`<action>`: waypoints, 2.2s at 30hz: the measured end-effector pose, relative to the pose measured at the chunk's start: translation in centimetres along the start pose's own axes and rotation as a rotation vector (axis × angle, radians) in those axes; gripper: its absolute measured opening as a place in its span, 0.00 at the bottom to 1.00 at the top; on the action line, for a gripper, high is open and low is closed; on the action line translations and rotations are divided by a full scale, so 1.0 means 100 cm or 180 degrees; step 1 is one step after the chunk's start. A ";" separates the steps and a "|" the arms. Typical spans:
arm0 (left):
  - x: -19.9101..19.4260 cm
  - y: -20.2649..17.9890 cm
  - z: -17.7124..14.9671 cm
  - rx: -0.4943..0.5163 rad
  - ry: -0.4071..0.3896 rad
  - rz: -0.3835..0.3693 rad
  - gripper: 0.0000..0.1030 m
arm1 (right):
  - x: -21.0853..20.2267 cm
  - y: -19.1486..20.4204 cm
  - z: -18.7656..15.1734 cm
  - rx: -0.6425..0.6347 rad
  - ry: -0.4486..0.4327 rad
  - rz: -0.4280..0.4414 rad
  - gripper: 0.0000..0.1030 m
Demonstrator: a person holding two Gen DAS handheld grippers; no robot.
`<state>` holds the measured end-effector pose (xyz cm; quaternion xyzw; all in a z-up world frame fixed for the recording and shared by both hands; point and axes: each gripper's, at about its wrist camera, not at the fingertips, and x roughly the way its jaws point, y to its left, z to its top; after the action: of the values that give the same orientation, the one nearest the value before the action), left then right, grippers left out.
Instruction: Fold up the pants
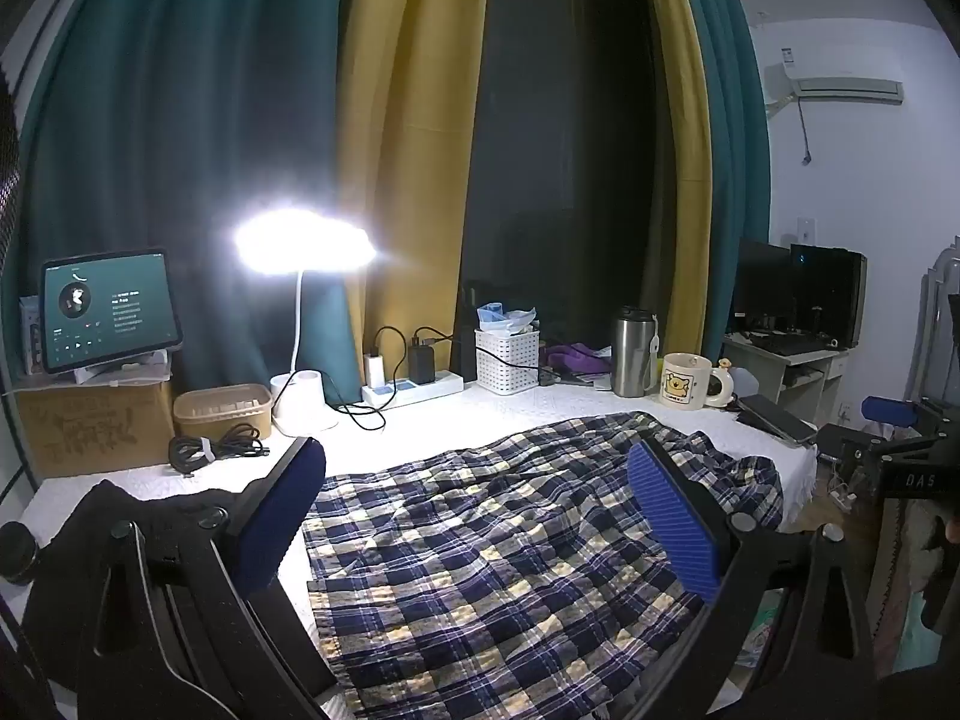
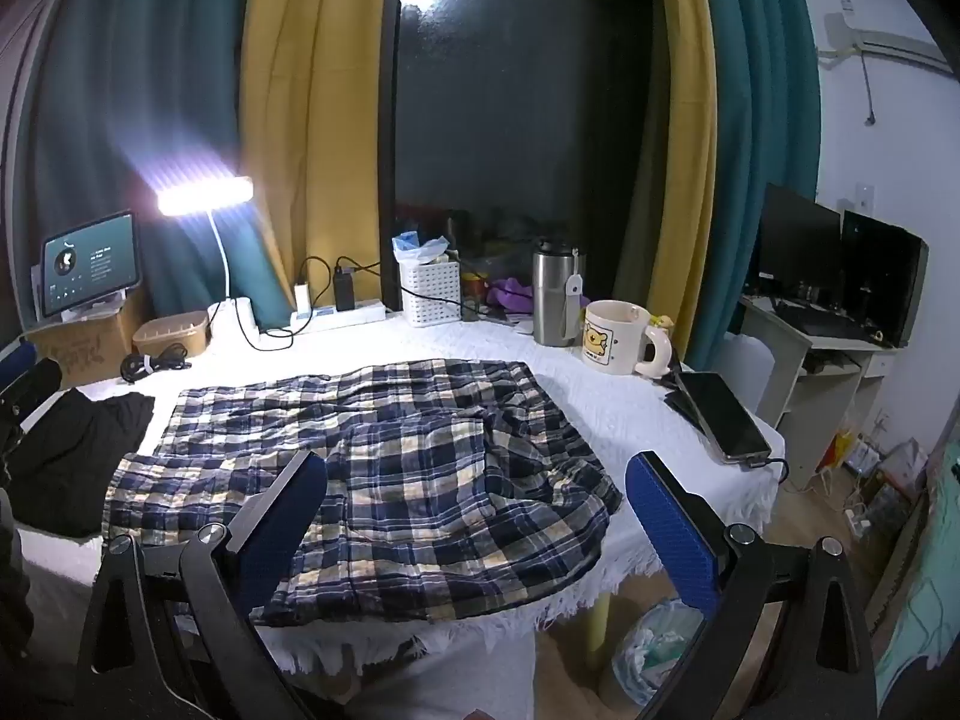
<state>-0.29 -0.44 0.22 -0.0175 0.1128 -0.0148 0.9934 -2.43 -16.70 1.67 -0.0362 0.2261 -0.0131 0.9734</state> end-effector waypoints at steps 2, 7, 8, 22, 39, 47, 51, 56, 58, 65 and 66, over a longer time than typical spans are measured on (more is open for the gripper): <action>0.000 0.000 0.000 -0.0003 0.0000 -0.0002 0.97 | 0.000 0.000 0.000 0.0006 -0.0028 -0.0002 0.97; 0.000 0.000 0.000 -0.0002 -0.0004 0.0002 0.97 | 0.000 0.001 0.000 0.0002 -0.0018 -0.0001 0.97; 0.000 0.000 0.000 -0.0001 -0.0004 0.0001 0.97 | 0.000 0.001 0.000 -0.0002 -0.0016 -0.0006 0.97; -0.002 0.003 0.002 0.0026 -0.0022 -0.0004 0.97 | 0.001 0.004 -0.002 -0.0031 0.0021 -0.0002 0.97; 0.008 0.007 0.003 0.0061 0.0023 0.0039 0.97 | 0.024 -0.008 0.003 -0.0019 0.0114 -0.0012 0.97; 0.046 0.014 0.003 0.0022 0.0226 0.0079 0.97 | 0.072 -0.017 0.011 -0.0021 0.0278 -0.0005 0.97; 0.069 0.022 0.005 0.0021 0.0341 0.0130 0.97 | 0.096 -0.019 0.017 -0.0028 0.0362 0.0009 0.97; 0.094 0.030 0.006 -0.0029 0.0467 0.0187 0.97 | 0.129 -0.021 0.026 -0.0046 0.0463 0.0025 0.97; 0.106 0.034 0.006 -0.0036 0.0535 0.0223 0.97 | 0.139 -0.021 0.031 -0.0049 0.0479 0.0045 0.97; 0.143 0.050 0.003 -0.0128 0.0759 0.0325 0.97 | 0.187 -0.025 0.047 -0.0118 0.0594 0.0156 0.97; 0.148 0.054 0.002 -0.0151 0.0807 0.0328 0.97 | 0.194 -0.025 0.050 -0.0148 0.0603 0.0186 0.97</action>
<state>14.35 4.43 -3.12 -0.0332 0.2385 0.0368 0.9699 17.20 -19.66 -2.17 -0.0508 0.3182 0.0172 0.9465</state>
